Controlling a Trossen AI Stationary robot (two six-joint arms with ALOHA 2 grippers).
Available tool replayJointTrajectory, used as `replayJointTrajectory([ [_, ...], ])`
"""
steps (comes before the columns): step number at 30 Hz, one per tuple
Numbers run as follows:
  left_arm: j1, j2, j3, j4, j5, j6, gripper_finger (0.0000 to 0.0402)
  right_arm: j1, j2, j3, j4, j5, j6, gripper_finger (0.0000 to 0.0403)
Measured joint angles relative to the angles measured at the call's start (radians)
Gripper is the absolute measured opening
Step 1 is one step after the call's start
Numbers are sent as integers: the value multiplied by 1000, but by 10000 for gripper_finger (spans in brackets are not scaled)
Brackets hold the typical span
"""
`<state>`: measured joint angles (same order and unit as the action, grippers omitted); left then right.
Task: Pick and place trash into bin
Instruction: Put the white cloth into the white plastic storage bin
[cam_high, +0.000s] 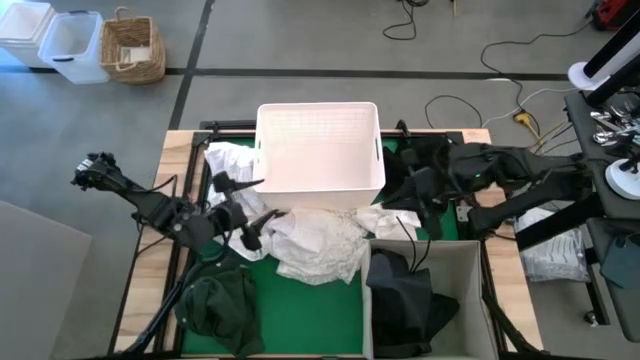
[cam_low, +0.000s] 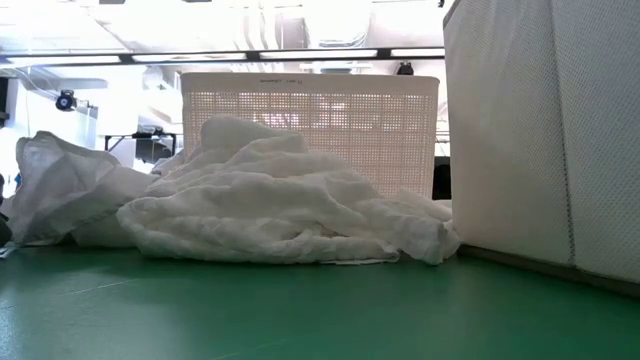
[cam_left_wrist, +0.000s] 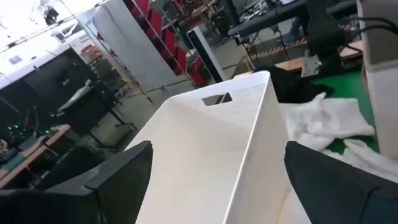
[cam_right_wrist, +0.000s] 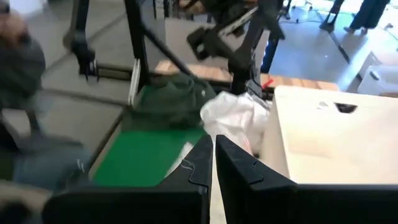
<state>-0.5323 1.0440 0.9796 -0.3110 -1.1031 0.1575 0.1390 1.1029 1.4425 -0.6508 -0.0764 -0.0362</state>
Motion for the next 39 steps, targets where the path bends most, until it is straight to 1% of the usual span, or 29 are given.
replayJointTrajectory([
  [2, -13, -21, -2, -24, -10, -9, 339, 0, 34, 0, 39, -1, 67, 13],
  [4, -15, -45, -1, -38, -15, -24, 339, 0, 69, 2, 58, -1, 96, 13],
  [6, -15, -64, -1, -81, -17, -49, 339, -1, 109, 25, 64, 0, 69, 13],
  [8, -15, -85, -1, -164, -24, -94, 339, -2, 152, 64, 62, 2, 22, 13],
  [11, -15, -131, -1, -313, -92, -223, 339, -2, 212, 149, 55, 8, 12, 13],
  [13, -14, -160, -1, -398, -103, -306, 339, -2, 252, 214, 54, 10, 4, 13],
  [15, -14, -186, -1, -440, -105, -356, 339, -2, 297, 278, 48, 37, -19, 13],
  [17, -15, -214, -1, -462, -135, -377, 339, -2, 346, 351, 37, 82, -44, 13],
  [20, -14, -260, -1, -478, -216, -384, 339, -3, 431, 472, -6, 142, -76, 13],
  [23, -14, -309, 0, -501, -232, -376, 339, -5, 519, 583, -42, 172, -83, 13],
  [26, -14, -352, 0, -546, -197, -389, 339, -9, 601, 665, -57, 175, -85, 13],
  [29, -14, -396, 0, -591, -130, -426, 339, -9, 678, 733, -57, 175, -93, 13],
  [31, -14, -423, 0, -610, -66, -452, 339, -9, 725, 776, -55, 175, -94, 13],
  [35, -14, -460, 0, -610, 140, -474, 339, -9, 810, 861, -62, 175, -96, 13],
  [36, -14, -464, 0, -609, 177, -474, 339, -9, 829, 880, -62, 175, -96, 13],
  [37, -14, -465, 0, -609, 201, -475, 339, -9, 846, 897, -61, 175, -96, 13],
  [39, -14, -463, 0, -609, 213, -474, 339, -9, 873, 915, -53, 175, -96, 13],
])
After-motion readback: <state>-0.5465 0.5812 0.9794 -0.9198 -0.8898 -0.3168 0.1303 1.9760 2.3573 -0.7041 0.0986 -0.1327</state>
